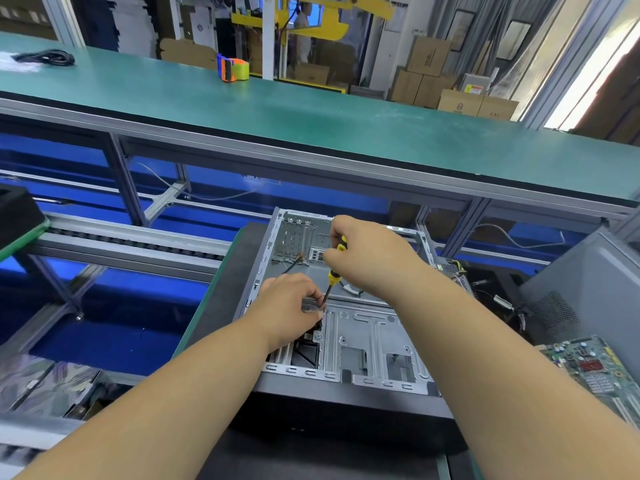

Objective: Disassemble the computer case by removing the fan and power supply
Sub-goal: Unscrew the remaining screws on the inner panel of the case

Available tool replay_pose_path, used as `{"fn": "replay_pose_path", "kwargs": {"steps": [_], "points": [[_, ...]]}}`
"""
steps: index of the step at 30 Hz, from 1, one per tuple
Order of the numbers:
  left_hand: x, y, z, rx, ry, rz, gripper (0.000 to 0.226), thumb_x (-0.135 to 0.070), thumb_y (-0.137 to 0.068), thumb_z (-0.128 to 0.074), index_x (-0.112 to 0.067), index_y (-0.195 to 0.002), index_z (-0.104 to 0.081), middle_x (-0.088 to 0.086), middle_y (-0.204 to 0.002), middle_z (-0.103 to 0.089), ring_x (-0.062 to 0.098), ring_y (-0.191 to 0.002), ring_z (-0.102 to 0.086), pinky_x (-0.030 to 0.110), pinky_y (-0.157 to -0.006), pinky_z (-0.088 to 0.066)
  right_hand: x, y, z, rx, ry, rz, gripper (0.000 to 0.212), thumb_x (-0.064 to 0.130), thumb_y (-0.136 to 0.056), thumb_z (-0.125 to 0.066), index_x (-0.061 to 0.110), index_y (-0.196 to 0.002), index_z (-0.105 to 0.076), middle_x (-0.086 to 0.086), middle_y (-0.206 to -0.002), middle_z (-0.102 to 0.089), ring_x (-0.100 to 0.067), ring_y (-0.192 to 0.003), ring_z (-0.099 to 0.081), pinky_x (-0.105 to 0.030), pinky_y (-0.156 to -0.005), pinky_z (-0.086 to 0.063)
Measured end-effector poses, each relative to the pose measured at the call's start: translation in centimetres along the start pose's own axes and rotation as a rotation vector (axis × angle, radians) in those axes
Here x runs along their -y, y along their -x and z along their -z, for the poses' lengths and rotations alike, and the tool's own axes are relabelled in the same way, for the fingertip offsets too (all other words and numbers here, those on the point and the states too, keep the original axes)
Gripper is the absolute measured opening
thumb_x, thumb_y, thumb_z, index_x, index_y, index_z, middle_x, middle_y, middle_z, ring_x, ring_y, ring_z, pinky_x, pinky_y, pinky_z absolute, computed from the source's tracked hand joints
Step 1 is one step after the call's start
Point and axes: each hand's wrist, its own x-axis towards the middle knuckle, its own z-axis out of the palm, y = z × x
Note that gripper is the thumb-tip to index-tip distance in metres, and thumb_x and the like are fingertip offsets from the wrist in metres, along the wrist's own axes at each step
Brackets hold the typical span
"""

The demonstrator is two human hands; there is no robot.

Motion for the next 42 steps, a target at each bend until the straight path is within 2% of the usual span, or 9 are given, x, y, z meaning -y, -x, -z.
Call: {"fn": "replay_pose_path", "kwargs": {"steps": [4, 11, 19, 24, 27, 32, 35, 39, 42], "points": [[-0.1, 0.0, 0.0, 0.010, -0.007, 0.007, 0.006, -0.035, -0.087, -0.065, -0.034, -0.092, -0.068, -0.018, -0.111, -0.057, 0.006, -0.114, -0.046, 0.032, -0.108, -0.024, 0.1, -0.5, -0.3, -0.019, 0.090, -0.031, 0.038, 0.058, -0.095, -0.045, 0.022, -0.084, -0.051, 0.005, -0.073, -0.055, -0.011, -0.066, -0.049, -0.029, -0.051, -0.028], [-0.3, 0.0, 0.1, 0.014, -0.008, 0.014, 0.006, -0.033, -0.086, -0.066, -0.034, -0.092, -0.067, -0.018, -0.109, -0.058, 0.007, -0.113, -0.046, 0.033, -0.108, -0.025, 0.7, -1.0, -0.6, 0.000, 0.096, -0.039, 0.018, 0.032, -0.095, -0.049, 0.016, -0.094, -0.055, -0.005, -0.085, -0.063, -0.023, -0.070, -0.050, -0.028, -0.050, -0.029], [-0.3, 0.0, 0.1, 0.014, -0.013, 0.008, 0.004, -0.033, -0.086, -0.066, -0.035, -0.089, -0.065, -0.018, -0.107, -0.058, 0.007, -0.111, -0.047, 0.033, -0.106, -0.026, 0.8, -0.9, -0.4, 0.025, 0.054, -0.028, 0.012, 0.027, -0.095, -0.050, 0.016, -0.099, -0.051, -0.005, -0.084, -0.060, -0.021, -0.068, -0.049, -0.029, -0.050, -0.030], [-0.2, 0.1, 0.1, 0.004, 0.007, 0.013, 0.006, -0.034, -0.086, -0.066, -0.035, -0.092, -0.065, -0.018, -0.106, -0.057, 0.007, -0.110, -0.047, 0.031, -0.105, -0.026, 0.6, -0.9, 0.6, 0.127, -0.025, -0.019, 0.016, 0.024, -0.093, -0.058, 0.013, -0.100, -0.049, -0.007, -0.087, -0.062, -0.018, -0.063, -0.047, -0.031, -0.051, -0.034], [-0.2, 0.2, 0.2, 0.005, 0.023, 0.004, 0.009, -0.034, -0.086, -0.067, -0.039, -0.089, -0.061, -0.019, -0.105, -0.056, 0.007, -0.111, -0.046, 0.031, -0.105, -0.025, 0.0, -0.4, 1.3, 0.168, -0.088, -0.023, 0.011, 0.020, -0.090, -0.062, 0.018, -0.096, -0.053, 0.001, -0.084, -0.061, -0.011, -0.059, -0.048, -0.027, -0.049, -0.037], [-0.1, 0.0, 0.1, 0.012, 0.020, 0.012, 0.010, -0.035, -0.086, -0.067, -0.038, -0.095, -0.068, -0.019, -0.110, -0.056, 0.007, -0.117, -0.044, 0.032, -0.107, -0.024, -0.3, 0.4, 1.4, 0.130, -0.113, 0.016, 0.017, 0.009, -0.085, -0.062, 0.025, -0.090, -0.058, 0.004, -0.093, -0.055, -0.019, -0.074, -0.056, -0.028, -0.054, -0.039], [0.0, 0.1, 0.1, 0.008, 0.042, 0.016, 0.008, -0.033, -0.086, -0.067, -0.036, -0.094, -0.069, -0.018, -0.110, -0.056, 0.007, -0.118, -0.043, 0.029, -0.105, -0.023, 0.1, 0.5, 0.8, 0.099, -0.045, 0.055, 0.016, 0.023, -0.086, -0.060, 0.021, -0.097, -0.049, 0.005, -0.083, -0.051, -0.018, -0.073, -0.050, -0.031, -0.054, -0.033], [-0.1, 0.1, 0.1, 0.010, 0.048, 0.020, 0.008, -0.033, -0.087, -0.067, -0.035, -0.094, -0.069, -0.018, -0.111, -0.057, 0.007, -0.118, -0.044, 0.030, -0.107, -0.022, 0.8, 0.0, 0.2, 0.003, 0.107, 0.063, 0.034, 0.052, -0.094, -0.052, 0.022, -0.093, -0.036, 0.006, -0.073, -0.044, -0.012, -0.063, -0.039, -0.031, -0.050, -0.024], [-0.2, 0.1, 0.2, 0.019, 0.042, 0.032, 0.006, -0.034, -0.087, -0.067, -0.035, -0.093, -0.068, -0.017, -0.110, -0.057, 0.008, -0.116, -0.045, 0.033, -0.107, -0.025, 1.1, -0.4, -0.2, -0.010, 0.178, 0.051, 0.039, 0.060, -0.094, -0.048, 0.023, -0.091, -0.037, 0.007, -0.071, -0.043, -0.019, -0.068, -0.042, -0.031, -0.049, -0.022]]}}
